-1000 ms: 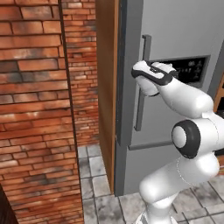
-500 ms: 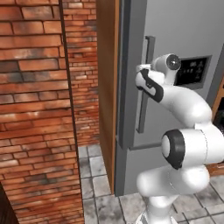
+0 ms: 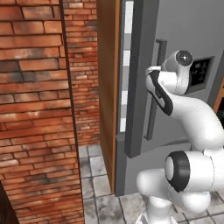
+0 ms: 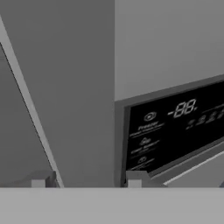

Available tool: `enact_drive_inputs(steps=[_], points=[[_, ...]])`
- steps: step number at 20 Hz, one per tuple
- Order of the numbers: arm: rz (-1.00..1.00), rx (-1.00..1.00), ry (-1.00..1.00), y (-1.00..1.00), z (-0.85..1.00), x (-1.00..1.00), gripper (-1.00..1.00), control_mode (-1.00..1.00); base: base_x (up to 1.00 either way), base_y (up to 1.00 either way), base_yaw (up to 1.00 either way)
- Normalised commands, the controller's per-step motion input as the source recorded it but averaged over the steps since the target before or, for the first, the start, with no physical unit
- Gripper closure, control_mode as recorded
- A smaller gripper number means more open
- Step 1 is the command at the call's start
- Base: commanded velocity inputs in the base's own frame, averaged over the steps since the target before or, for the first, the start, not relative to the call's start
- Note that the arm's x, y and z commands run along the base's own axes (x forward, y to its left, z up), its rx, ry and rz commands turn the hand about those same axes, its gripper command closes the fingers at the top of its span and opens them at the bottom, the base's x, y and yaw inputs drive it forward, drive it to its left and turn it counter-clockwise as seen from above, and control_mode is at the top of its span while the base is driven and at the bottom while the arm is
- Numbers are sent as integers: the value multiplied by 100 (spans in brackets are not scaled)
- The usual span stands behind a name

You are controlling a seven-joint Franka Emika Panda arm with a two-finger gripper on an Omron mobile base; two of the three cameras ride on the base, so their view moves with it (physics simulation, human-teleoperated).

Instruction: Retrieve the steak from the fridge and place it on the saucepan with marinade on the stove.

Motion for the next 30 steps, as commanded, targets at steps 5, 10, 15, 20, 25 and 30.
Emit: enact_drive_inputs(steps=[5,10,15,20,25,30], points=[[0,0,0,-50,2,-55,100,-100,0,0,0],[9,2,0,-26,0,-8,100,-100,0,0,0],[27,11,0,-60,0,-12,100,-100,0,0,0],[34,9,0,-48,-4,-17,100,-100,0,0,0],[36,7,-1,-45,-4,-23,100,-100,0,0,0],[29,4,-8,-41,-2,-31,100,-100,0,0,0]])
